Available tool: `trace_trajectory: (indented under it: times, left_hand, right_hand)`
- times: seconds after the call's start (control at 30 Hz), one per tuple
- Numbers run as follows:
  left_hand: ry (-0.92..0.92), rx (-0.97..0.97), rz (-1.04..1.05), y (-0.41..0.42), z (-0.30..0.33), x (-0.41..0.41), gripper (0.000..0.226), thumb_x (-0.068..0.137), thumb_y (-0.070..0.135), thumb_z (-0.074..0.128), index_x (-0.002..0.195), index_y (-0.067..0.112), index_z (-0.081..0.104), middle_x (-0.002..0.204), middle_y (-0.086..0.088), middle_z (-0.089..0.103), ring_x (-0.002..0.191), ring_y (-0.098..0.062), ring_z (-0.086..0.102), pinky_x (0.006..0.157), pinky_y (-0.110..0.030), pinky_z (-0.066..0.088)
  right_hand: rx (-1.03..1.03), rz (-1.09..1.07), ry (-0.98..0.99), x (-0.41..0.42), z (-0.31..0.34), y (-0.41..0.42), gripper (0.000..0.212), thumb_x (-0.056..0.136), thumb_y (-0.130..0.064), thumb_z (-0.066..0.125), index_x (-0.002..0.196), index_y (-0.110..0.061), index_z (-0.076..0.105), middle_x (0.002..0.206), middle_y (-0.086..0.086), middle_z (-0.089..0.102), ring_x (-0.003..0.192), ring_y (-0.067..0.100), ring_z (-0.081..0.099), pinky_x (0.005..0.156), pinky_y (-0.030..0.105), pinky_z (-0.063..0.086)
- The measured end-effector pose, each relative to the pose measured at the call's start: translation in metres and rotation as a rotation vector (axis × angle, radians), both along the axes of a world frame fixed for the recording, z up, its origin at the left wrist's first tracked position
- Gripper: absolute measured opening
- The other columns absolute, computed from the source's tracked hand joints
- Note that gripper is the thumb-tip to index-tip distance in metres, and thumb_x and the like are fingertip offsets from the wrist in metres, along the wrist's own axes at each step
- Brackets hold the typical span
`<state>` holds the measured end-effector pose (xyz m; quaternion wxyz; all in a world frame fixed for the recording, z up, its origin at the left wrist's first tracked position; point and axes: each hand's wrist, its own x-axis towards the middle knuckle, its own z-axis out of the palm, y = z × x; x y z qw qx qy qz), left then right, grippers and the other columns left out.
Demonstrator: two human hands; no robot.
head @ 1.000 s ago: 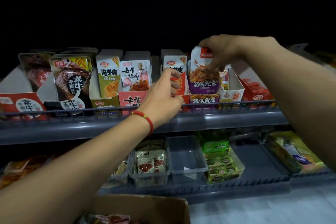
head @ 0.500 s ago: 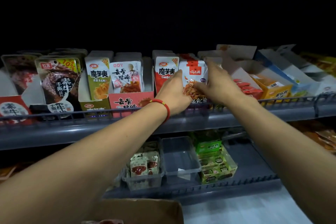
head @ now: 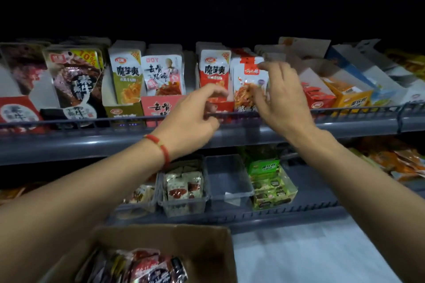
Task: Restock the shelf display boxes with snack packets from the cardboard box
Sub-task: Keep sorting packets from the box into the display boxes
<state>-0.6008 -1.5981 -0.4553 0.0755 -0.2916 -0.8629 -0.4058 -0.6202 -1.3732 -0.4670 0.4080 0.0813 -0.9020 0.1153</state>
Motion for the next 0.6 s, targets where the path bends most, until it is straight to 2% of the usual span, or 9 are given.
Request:
trace_trajectory:
  times: [0.07,0.17,0.27,0.33,0.37,0.43,0.47,0.53,0.6]
  left_hand:
    - [0.017,-0.049,-0.052,-0.037,-0.013,0.018,0.040,0.092,-0.002,0.059,0.118,0.028,0.066,0.108,0.012,0.066,0.099,-0.006,0.065,0.082,-0.023,0.055]
    - [-0.093,-0.285,-0.193,-0.095,-0.044,0.045,0.030,0.095,0.005,0.060,0.113,0.026,0.070,0.108,0.017,0.071,0.101,0.004,0.065,0.086,-0.013,0.050]
    - [-0.338,-0.754,-0.380,-0.144,-0.081,0.072,0.035,0.098,0.021,0.055,0.131,0.029,0.063,0.126,0.013,0.065,0.110,0.003,0.060,0.098,-0.016,0.046]
    - [-0.482,-1.089,-0.419,-0.168,-0.116,0.086,0.038,0.101,0.025,0.053,0.139,0.029,0.055,0.132,0.005,0.062,0.116,-0.009,0.056,0.104,-0.025,0.043]
    - [-0.556,-1.198,-0.416,-0.181,-0.138,0.092,0.033,0.102,0.028,0.052,0.135,0.030,0.056,0.127,0.001,0.061,0.114,-0.016,0.056,0.101,-0.030,0.044]
    - [-0.661,-1.301,-0.328,-0.196,-0.161,0.104,0.009,0.103,0.031,0.048,0.110,0.030,0.054,0.108,-0.003,0.058,0.096,-0.021,0.052,0.085,-0.034,0.046]
    - [-0.676,-1.343,-0.312,-0.203,-0.171,0.107,0.010,0.104,0.029,0.045,0.099,0.023,0.051,0.100,-0.006,0.058,0.086,-0.020,0.050,0.079,-0.033,0.049]
    - [-0.649,-1.401,-0.427,-0.210,-0.173,0.108,0.026,0.107,0.020,0.039,0.087,0.010,0.053,0.079,-0.006,0.050,0.067,-0.011,0.043,0.076,-0.020,0.052]
    - [-0.658,-1.398,-0.434,-0.220,-0.177,0.114,0.027,0.107,0.019,0.038,0.084,0.016,0.053,0.074,-0.001,0.041,0.062,-0.008,0.037,0.065,-0.012,0.044]
  right_hand:
    - [0.019,0.146,-0.010,0.028,-0.005,-0.017,0.030,0.095,-0.018,0.059,0.125,-0.011,0.056,0.117,0.006,0.057,0.104,0.019,0.054,0.089,0.031,0.045]
    - [0.023,0.311,-0.212,0.068,-0.034,-0.059,0.019,0.092,-0.019,0.059,0.111,-0.017,0.061,0.103,-0.002,0.063,0.092,0.015,0.059,0.079,0.035,0.052]
    - [0.157,0.323,-0.653,0.094,-0.081,-0.113,0.024,0.089,-0.030,0.059,0.113,-0.027,0.062,0.108,-0.001,0.068,0.099,0.024,0.065,0.083,0.042,0.055]
    - [0.286,0.334,-0.984,0.103,-0.120,-0.146,0.027,0.091,-0.040,0.055,0.115,-0.028,0.062,0.112,0.002,0.069,0.097,0.026,0.067,0.079,0.039,0.057]
    - [0.366,0.359,-1.116,0.106,-0.142,-0.161,0.027,0.094,-0.042,0.055,0.113,-0.026,0.062,0.110,0.003,0.069,0.094,0.024,0.067,0.075,0.036,0.055]
    - [0.520,0.433,-1.285,0.109,-0.182,-0.188,0.032,0.097,-0.043,0.057,0.119,-0.020,0.063,0.116,0.007,0.068,0.102,0.027,0.066,0.077,0.033,0.051]
    - [0.564,0.461,-1.344,0.111,-0.201,-0.197,0.039,0.098,-0.043,0.058,0.128,-0.018,0.060,0.126,0.009,0.065,0.112,0.030,0.063,0.085,0.034,0.051]
    - [0.632,0.477,-1.416,0.115,-0.234,-0.211,0.054,0.101,-0.038,0.055,0.149,-0.017,0.042,0.149,0.010,0.049,0.133,0.033,0.050,0.103,0.036,0.043]
    - [0.728,0.472,-1.392,0.115,-0.265,-0.216,0.064,0.102,-0.030,0.052,0.158,-0.014,0.025,0.162,0.010,0.030,0.145,0.031,0.035,0.114,0.038,0.033]
